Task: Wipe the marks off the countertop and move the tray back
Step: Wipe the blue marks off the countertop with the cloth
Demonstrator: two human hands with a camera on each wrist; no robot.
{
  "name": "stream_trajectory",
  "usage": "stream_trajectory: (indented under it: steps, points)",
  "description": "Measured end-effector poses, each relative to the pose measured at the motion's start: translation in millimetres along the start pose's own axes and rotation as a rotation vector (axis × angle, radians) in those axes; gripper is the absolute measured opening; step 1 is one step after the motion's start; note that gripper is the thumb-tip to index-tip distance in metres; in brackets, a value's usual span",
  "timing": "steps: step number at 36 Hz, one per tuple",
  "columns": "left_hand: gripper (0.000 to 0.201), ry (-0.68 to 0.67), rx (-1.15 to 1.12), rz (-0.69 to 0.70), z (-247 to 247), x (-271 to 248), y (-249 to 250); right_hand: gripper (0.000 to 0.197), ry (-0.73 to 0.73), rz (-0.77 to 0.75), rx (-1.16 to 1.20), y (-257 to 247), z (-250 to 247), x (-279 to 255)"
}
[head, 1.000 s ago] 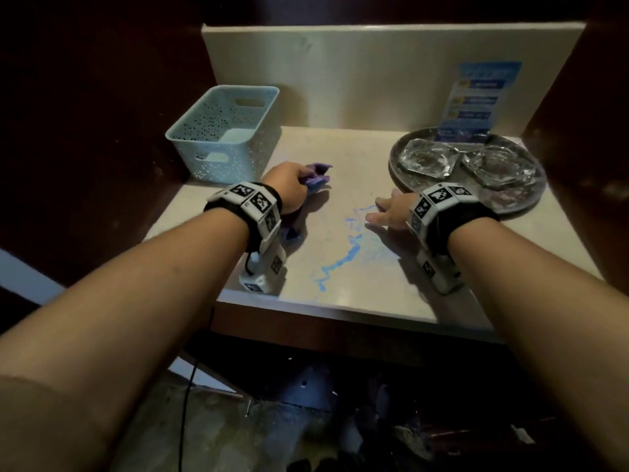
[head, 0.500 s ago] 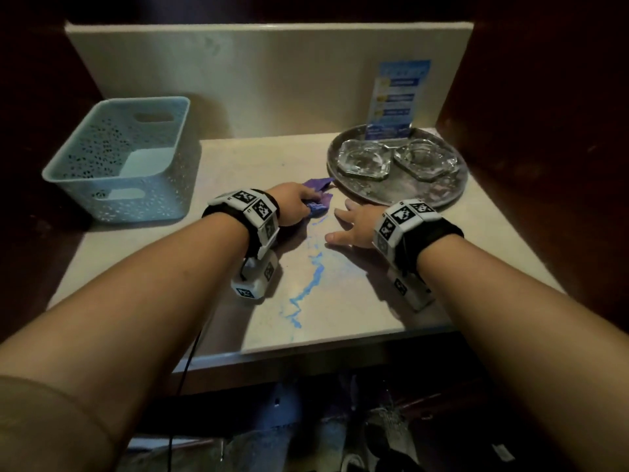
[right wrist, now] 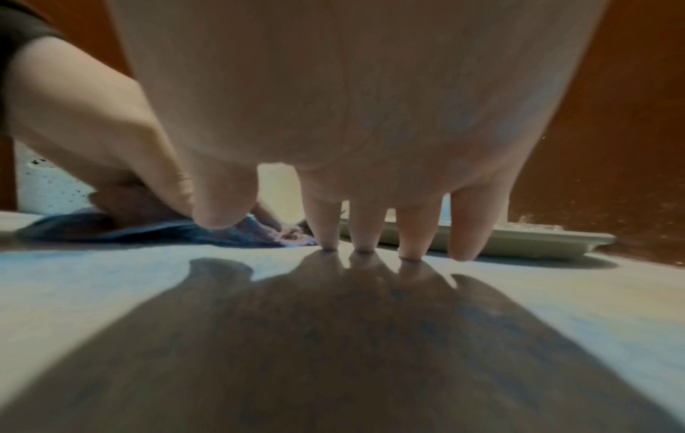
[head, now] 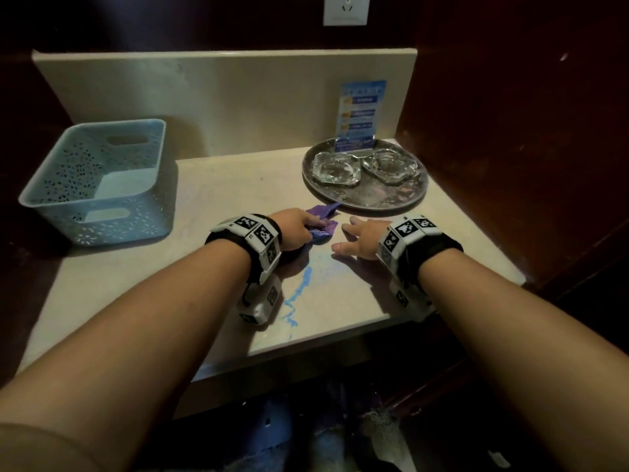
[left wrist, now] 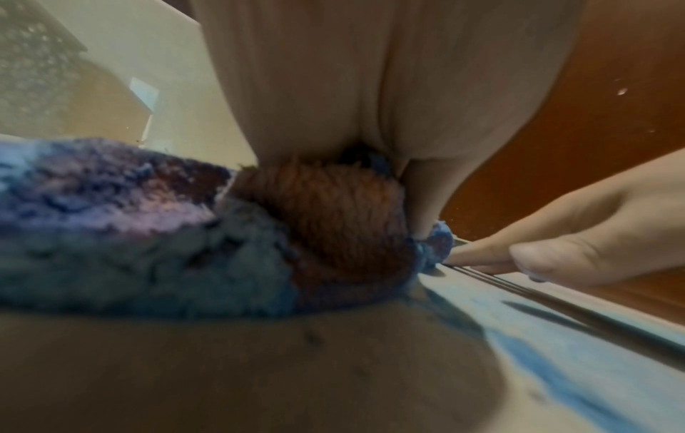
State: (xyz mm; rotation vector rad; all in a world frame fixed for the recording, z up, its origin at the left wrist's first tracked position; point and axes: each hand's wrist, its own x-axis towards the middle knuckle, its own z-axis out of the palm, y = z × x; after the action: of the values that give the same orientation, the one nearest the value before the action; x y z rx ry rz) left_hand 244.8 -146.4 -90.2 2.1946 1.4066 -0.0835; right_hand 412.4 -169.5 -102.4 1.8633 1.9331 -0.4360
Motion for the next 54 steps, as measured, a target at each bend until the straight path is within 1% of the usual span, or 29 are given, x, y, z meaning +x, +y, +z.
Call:
stream_trajectory:
  steps: [4, 10, 14, 19, 23, 25, 27, 29, 31, 32, 34, 36, 37, 39, 41, 43, 47, 50, 51, 54]
  points:
    - [0.049, -0.007, -0.025, -0.015, 7.0, -9.0, 4.6, 0.08, 0.016, -0.007, 0.019, 4.8, 3.1, -1.0]
    - [0.048, 0.019, -0.059, -0.046, 17.3, -24.9, 16.9, 0.068, 0.066, 0.008, 0.078, 11.0, 5.9, 0.8]
    - [0.047, 0.015, -0.075, -0.083, 23.7, -34.3, 28.5, 0.071, 0.091, 0.022, 0.114, 16.8, 12.5, 1.7]
    - [0.047, 0.021, -0.076, -0.124, 31.7, -45.4, 44.5, 0.084, 0.098, 0.017, 0.12, 24.8, 22.4, 2.2]
    - [0.049, 0.037, -0.089, -0.158, 42.3, -53.9, 54.0, 0.081, 0.116, -0.018, 0.083, 30.5, 27.8, -1.0]
    - [0.049, 0.047, -0.095, -0.163, 43.2, -57.4, 57.6, 0.083, 0.112, -0.032, 0.063, 30.3, 29.1, 0.0]
    - [0.048, 0.093, -0.104, -0.164, 39.1, -61.9, 58.4, 0.091, 0.103, -0.035, 0.056, 29.8, 29.3, 1.0]
    - [0.049, 0.165, -0.13, -0.177, 31.8, -68.5, 55.7, 0.09, 0.088, -0.041, 0.067, 30.5, 29.9, 3.7]
    - [0.047, 0.281, -0.184, -0.2, 23.9, -77.2, 48.1, 0.087, 0.067, -0.045, 0.07, 31.8, 28.3, 6.3]
    - [0.044, 0.342, -0.227, -0.212, 20.7, -82.5, 43.7, 0.088, 0.056, -0.052, 0.058, 32.2, 26.8, 8.6]
    - [0.037, 0.427, -0.29, -0.246, 17.9, -94.5, 29.8, 0.096, 0.028, -0.068, 0.017, 32.5, 23.4, 9.9]
    - [0.035, 0.47, -0.305, -0.301, 20.6, -106.3, 14.5, 0.103, 0.016, -0.081, -0.024, 33.0, 21.9, 12.8]
    - [0.034, 0.475, -0.305, -0.335, 23.7, -112.5, 8.0, 0.104, 0.017, -0.08, -0.035, 33.2, 21.8, 13.8]
    - [0.036, 0.431, -0.278, -0.417, 34.3, -122.8, -0.6, 0.104, 0.023, -0.079, -0.049, 33.3, 22.5, 16.3]
    - [0.041, 0.377, -0.239, -0.449, 46.7, -126.5, -4.3, 0.105, 0.013, -0.081, -0.058, 32.8, 22.5, 18.5]
    - [0.044, 0.358, -0.21, -0.436, 56.8, -126.1, -2.2, 0.109, 0.007, -0.078, -0.075, 31.9, 21.9, 18.9]
    - [0.048, 0.346, -0.217, -0.415, 68.1, -119.8, 5.1, 0.105, -0.003, -0.072, -0.09, 31.1, 22.5, 20.8]
    - [0.052, 0.335, -0.24, -0.413, 74.4, -115.3, 12.2, 0.114, 0.002, -0.07, -0.086, 30.6, 23.0, 22.8]
    - [0.052, 0.337, -0.249, -0.407, 76.2, -113.1, 15.4, 0.114, 0.004, -0.066, -0.078, 31.1, 23.5, 24.1]
    - [0.053, 0.344, -0.276, -0.382, 82.2, -106.0, 28.6, 0.1, 0.028, -0.062, -0.065, 32.4, 25.8, 25.1]
